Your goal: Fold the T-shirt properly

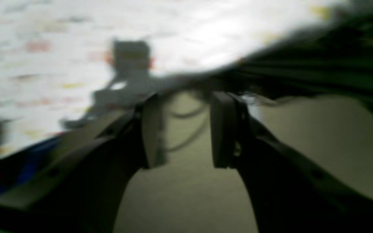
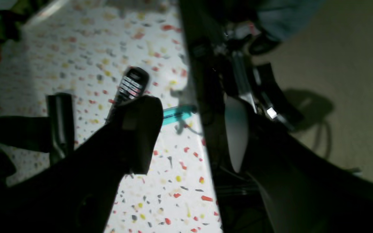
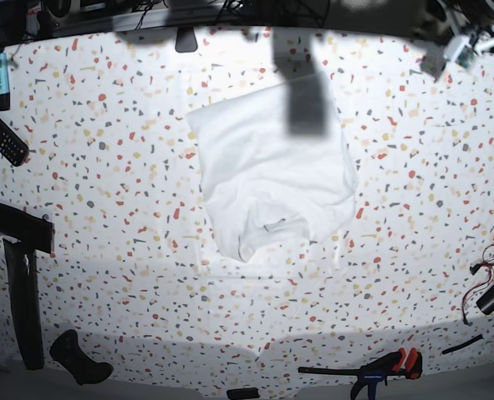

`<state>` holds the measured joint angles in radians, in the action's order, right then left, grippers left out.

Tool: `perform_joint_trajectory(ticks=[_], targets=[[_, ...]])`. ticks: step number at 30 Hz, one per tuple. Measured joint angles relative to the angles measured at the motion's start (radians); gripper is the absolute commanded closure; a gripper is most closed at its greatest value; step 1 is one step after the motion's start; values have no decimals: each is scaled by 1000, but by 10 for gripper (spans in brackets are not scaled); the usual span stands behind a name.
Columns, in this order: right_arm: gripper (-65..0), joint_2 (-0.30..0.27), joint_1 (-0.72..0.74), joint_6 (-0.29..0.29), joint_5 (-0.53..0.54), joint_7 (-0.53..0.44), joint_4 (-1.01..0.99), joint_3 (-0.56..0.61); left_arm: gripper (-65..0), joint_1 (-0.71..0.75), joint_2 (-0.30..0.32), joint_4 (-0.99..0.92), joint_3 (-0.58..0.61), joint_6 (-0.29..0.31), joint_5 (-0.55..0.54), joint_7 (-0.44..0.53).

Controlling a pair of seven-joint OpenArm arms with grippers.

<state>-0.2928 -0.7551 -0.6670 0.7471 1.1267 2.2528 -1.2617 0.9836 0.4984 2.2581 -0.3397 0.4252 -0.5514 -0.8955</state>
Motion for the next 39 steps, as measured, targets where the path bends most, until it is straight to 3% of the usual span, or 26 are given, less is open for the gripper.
perform_joint_trajectory(ticks=[8, 13, 18, 20, 24, 27, 31, 35, 39], targets=[[-344, 111, -54, -11, 39, 2, 0, 0, -249, -24, -83, 0, 0, -6, 19, -3], [-344, 124, -110, -11, 49, 1, -1, 1, -249, -14, -128, -49, 0, -5, 14, -16], [-344, 129, -159, -11, 48, 0, -1, 37, -249, -17, -129, -261, 0, -5, 19, 25], [-344, 127, -182, -11, 47, -1, -2, 94, -249, -20, -130, -349, 0, -7, 10, 23], [-344, 117, -256, -11, -2, 0, -39, 287, -249, -20, -147, -401, 0, 100, -78, 11], [-344, 117, -275, -11, -64, -16, -111, 445, -249, -29, -175, -401, 0, 127, -101, 20], [-344, 100, -270, -11, -122, -128, -261, 630, -249, -71, -180, -405, 0, 125, -101, 32], [-344, 23, -230, -11, -139, -190, -450, 803, -249, -148, -183, -456, 0, 125, -93, 48], [-344, -31, -103, -11, -200, -270, -670, 930, -249, -227, -225, -603, 0, 126, 16, 87]])
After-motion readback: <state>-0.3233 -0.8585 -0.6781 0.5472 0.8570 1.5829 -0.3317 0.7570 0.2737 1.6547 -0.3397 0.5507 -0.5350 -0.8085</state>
